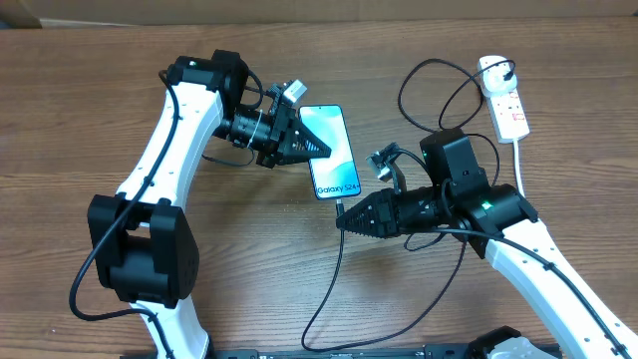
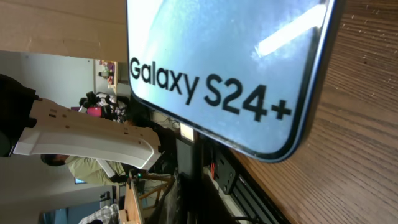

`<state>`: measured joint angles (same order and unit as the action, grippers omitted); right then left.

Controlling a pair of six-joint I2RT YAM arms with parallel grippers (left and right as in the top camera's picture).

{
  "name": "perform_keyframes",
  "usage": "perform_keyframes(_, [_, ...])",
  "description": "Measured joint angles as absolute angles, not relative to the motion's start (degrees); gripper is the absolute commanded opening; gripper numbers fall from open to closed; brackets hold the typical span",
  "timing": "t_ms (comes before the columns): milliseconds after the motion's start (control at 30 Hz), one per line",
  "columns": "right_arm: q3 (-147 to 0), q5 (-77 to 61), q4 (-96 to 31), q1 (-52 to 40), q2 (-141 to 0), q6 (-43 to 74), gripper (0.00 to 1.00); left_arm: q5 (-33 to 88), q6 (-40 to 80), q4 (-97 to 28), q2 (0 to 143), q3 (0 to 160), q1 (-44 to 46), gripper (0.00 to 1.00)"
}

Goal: Plug charger to phone and switch on socket

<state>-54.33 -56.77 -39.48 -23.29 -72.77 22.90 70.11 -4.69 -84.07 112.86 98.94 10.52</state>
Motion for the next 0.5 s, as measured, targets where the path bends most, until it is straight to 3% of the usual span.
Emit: perform_keyframes(500, [-54.3,-56.8,-39.7,-23.3,-72.8,22.9,0.04,69.7,-4.6,-84.0,112.9,98.9,10.5,0.04])
